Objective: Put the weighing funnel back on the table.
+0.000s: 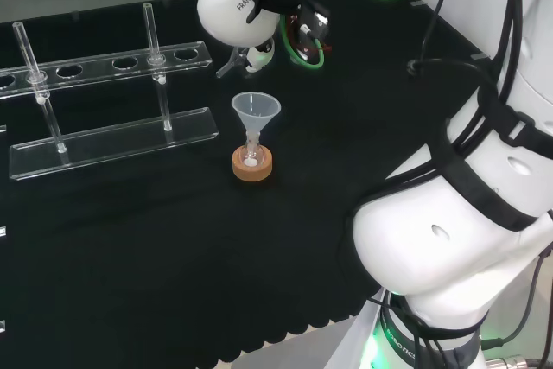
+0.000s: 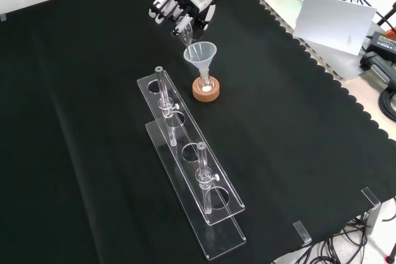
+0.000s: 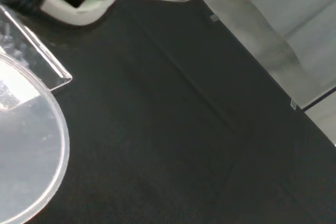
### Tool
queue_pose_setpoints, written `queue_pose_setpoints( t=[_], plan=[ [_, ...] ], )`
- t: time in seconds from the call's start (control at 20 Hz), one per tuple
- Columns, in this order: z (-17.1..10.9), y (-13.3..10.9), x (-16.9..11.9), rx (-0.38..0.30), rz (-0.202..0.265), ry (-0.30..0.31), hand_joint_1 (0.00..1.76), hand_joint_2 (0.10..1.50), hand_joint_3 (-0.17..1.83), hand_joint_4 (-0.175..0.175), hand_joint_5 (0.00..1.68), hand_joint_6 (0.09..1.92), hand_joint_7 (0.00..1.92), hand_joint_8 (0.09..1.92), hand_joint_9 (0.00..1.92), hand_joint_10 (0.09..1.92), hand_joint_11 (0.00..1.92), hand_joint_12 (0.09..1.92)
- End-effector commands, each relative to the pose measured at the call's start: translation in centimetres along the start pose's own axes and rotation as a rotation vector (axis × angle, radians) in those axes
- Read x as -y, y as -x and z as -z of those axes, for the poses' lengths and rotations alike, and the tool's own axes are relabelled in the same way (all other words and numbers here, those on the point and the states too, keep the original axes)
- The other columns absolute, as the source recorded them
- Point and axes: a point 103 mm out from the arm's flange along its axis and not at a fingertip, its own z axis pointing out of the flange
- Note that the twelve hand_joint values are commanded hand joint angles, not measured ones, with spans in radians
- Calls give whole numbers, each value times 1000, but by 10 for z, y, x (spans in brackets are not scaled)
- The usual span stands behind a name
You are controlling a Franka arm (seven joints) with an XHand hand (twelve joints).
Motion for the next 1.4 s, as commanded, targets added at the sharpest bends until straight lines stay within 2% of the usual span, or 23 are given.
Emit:
queue_pose_setpoints(
  t=[0.05, 0.7, 1.1, 1.4],
  plan=[
    [-31, 21, 11, -97, -91, 4, 1107, 608, 762, 175, 1261, 737, 1723, 87, 1193, 143, 302, 1345],
    [-77, 79, 15, -216, -279, 54, 1108, 605, 765, 175, 1264, 734, 1728, 87, 1203, 143, 313, 1339],
    [-124, 105, 15, -285, -381, 63, 1109, 604, 766, 175, 1266, 731, 1728, 87, 1205, 142, 317, 1336],
    [-161, 115, 13, -330, -422, 44, 1110, 603, 766, 175, 1267, 728, 1728, 87, 1206, 141, 319, 1334]
  ],
)
